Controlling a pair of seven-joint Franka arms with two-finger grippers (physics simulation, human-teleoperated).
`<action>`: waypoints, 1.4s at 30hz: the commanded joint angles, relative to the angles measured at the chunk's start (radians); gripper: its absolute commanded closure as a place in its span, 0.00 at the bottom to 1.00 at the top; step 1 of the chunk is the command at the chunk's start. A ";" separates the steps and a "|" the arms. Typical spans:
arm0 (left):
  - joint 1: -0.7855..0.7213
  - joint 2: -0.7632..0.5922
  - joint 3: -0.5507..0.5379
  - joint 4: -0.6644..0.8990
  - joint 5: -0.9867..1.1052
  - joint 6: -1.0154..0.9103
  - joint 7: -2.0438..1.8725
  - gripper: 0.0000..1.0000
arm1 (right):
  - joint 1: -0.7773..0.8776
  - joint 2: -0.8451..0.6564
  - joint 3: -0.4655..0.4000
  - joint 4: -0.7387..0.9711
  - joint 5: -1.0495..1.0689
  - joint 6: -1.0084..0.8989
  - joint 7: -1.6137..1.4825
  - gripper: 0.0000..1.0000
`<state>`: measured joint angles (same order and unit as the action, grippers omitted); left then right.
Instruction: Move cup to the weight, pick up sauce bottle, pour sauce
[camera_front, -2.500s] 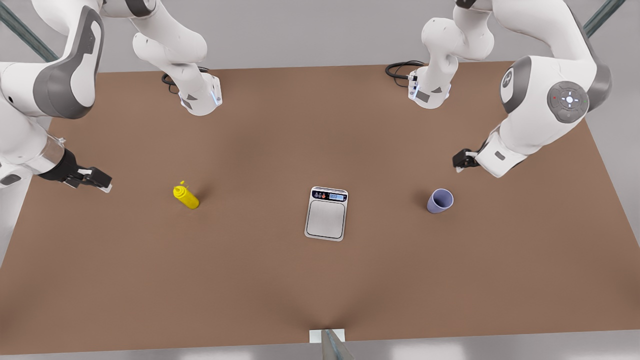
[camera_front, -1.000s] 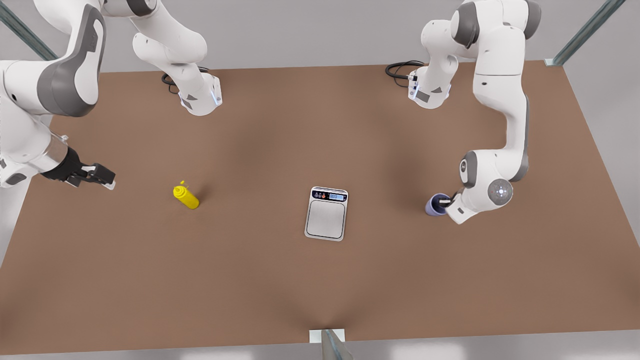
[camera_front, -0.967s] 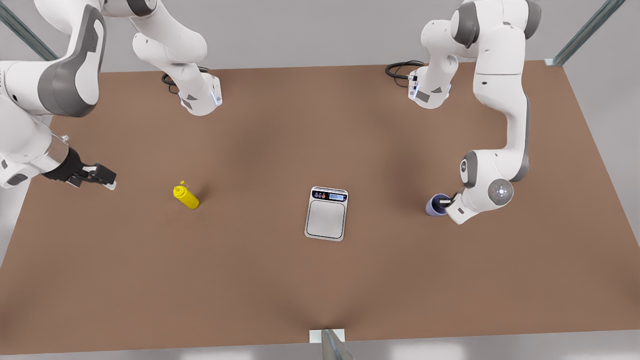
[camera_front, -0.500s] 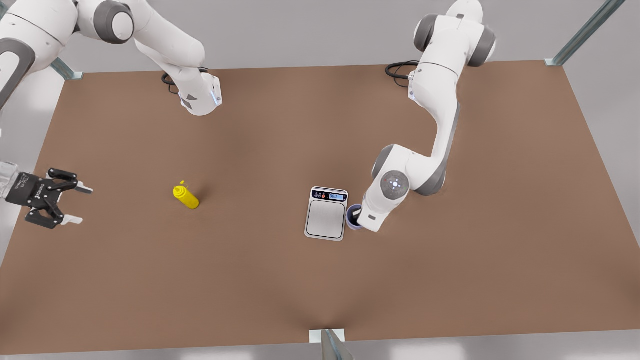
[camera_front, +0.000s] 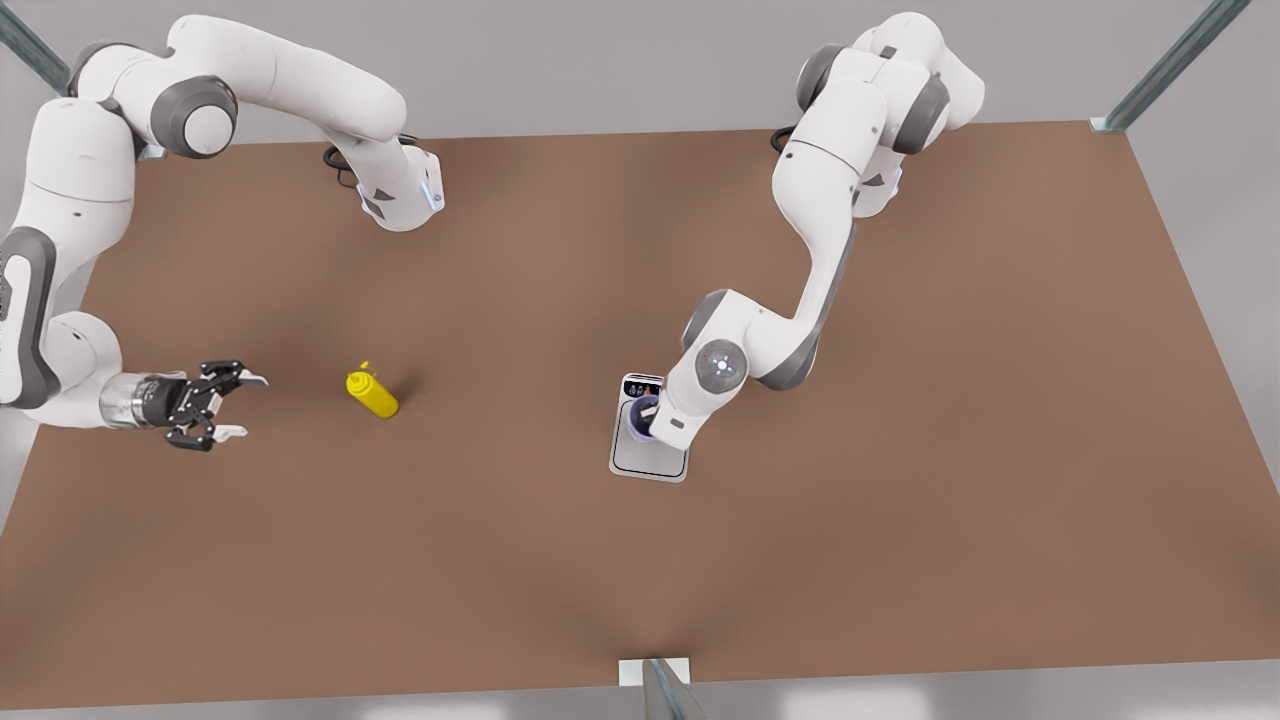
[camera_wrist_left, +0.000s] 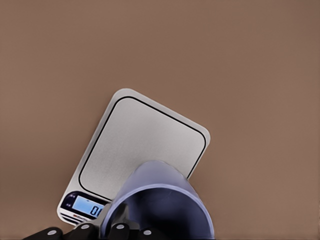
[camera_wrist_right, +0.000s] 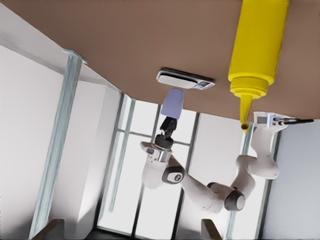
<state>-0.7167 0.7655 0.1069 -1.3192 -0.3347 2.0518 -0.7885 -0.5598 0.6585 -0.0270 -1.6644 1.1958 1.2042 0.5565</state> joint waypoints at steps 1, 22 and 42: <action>-0.001 0.001 0.001 0.000 -0.009 0.001 0.000 0.58 | 0.000 0.006 -0.001 0.000 -0.004 0.002 0.000 0.00; 0.143 -0.373 0.303 0.083 0.201 -0.762 0.699 0.00 | 0.083 0.089 0.002 -0.017 -0.232 0.064 0.036 0.00; 0.388 -0.604 0.022 -0.198 0.264 -0.608 0.684 0.00 | 0.109 0.128 -0.001 -0.067 -0.271 0.074 -0.136 0.00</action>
<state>-0.3278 0.1603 0.1274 -1.5171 -0.0617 1.4421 -0.1043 -0.4510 0.7870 -0.0276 -1.7318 0.9250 1.2778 0.4203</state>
